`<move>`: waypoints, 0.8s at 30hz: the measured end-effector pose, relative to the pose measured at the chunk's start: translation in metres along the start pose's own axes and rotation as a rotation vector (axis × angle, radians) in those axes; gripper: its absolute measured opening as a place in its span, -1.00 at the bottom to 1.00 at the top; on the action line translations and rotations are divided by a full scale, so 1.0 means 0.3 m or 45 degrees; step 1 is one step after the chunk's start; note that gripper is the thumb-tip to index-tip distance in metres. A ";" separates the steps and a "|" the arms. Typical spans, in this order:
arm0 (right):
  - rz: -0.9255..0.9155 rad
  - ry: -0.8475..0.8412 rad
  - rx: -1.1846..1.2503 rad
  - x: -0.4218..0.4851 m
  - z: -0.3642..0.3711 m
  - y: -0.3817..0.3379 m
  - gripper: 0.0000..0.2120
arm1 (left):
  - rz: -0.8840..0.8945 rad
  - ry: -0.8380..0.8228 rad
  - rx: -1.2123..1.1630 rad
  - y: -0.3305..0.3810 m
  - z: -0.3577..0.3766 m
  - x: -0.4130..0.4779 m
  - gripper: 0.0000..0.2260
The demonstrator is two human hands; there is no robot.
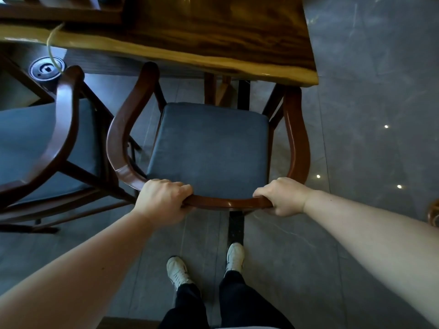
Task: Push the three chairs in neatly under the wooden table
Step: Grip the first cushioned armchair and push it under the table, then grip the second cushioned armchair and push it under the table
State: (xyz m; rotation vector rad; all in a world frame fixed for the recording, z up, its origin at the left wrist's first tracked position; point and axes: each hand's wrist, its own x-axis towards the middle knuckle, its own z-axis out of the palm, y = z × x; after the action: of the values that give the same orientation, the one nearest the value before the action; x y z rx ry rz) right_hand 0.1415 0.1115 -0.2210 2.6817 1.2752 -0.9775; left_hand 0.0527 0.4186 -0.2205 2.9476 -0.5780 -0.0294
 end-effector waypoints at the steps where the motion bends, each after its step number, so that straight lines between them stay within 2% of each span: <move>1: 0.008 0.000 0.009 0.000 0.001 -0.002 -0.76 | -0.005 -0.005 0.006 0.000 -0.001 -0.001 -0.77; 7: 0.123 -0.054 0.086 -0.008 -0.004 -0.026 -0.68 | -0.120 -0.117 0.040 0.021 -0.018 0.005 -0.74; 9: 0.136 -0.038 0.059 -0.010 -0.026 -0.050 -0.54 | -0.145 -0.159 0.083 0.033 -0.035 -0.003 -0.71; 11: 0.066 0.017 -0.001 -0.003 -0.063 -0.094 -0.34 | -0.160 -0.176 0.128 0.035 -0.054 -0.027 -0.66; 14: -0.123 0.128 -0.053 0.038 -0.129 -0.194 -0.20 | -0.212 -0.156 0.163 0.006 -0.096 -0.084 -0.49; 17: -0.274 0.232 -0.070 0.119 -0.196 -0.306 -0.18 | -0.310 -0.111 0.210 -0.031 -0.163 -0.158 -0.35; 24: -0.538 0.385 -0.129 0.328 -0.356 -0.579 -0.22 | -0.658 -0.057 0.260 -0.155 -0.296 -0.406 -0.32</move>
State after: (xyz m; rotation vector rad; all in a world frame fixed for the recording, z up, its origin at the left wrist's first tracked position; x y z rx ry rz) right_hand 0.1221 0.3243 -0.1464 2.6068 1.9476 -0.5112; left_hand -0.0387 0.5189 -0.1399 3.2122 0.2013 -0.0941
